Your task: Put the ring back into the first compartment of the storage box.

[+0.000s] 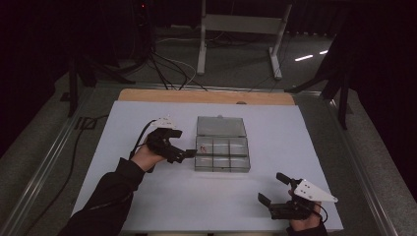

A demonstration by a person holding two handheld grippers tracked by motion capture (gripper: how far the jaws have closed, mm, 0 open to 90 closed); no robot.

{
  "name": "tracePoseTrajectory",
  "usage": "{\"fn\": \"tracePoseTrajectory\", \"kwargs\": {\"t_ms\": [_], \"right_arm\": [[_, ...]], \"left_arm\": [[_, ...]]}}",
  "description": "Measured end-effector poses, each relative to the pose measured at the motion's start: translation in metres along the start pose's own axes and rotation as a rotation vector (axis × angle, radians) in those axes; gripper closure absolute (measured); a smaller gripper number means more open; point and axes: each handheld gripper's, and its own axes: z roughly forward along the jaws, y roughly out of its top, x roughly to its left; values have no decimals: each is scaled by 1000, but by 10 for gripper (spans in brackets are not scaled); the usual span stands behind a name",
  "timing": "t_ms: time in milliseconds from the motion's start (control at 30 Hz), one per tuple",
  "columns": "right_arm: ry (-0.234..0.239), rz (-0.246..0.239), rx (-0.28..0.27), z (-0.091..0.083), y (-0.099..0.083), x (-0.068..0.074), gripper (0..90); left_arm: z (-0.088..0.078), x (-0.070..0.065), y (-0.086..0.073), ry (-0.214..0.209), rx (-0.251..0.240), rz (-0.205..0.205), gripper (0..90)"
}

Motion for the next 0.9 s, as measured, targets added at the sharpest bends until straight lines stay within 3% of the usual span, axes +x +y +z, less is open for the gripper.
{"fn": "tracePoseTrajectory", "kwargs": {"t_ms": [367, 600, 900], "right_arm": [[-1, -2, 3, 1, 0, 1, 0], [-3, -3, 6, 2, 0, 1, 0], [-3, -1, 11, 2, -1, 1, 0]], "left_arm": [[-22, -7, -30, 12, -8, 14, 5], [-37, -12, -56, 43, 5, 21, 5], [-46, -8, -91, 56, 7, -15, 5]]}}
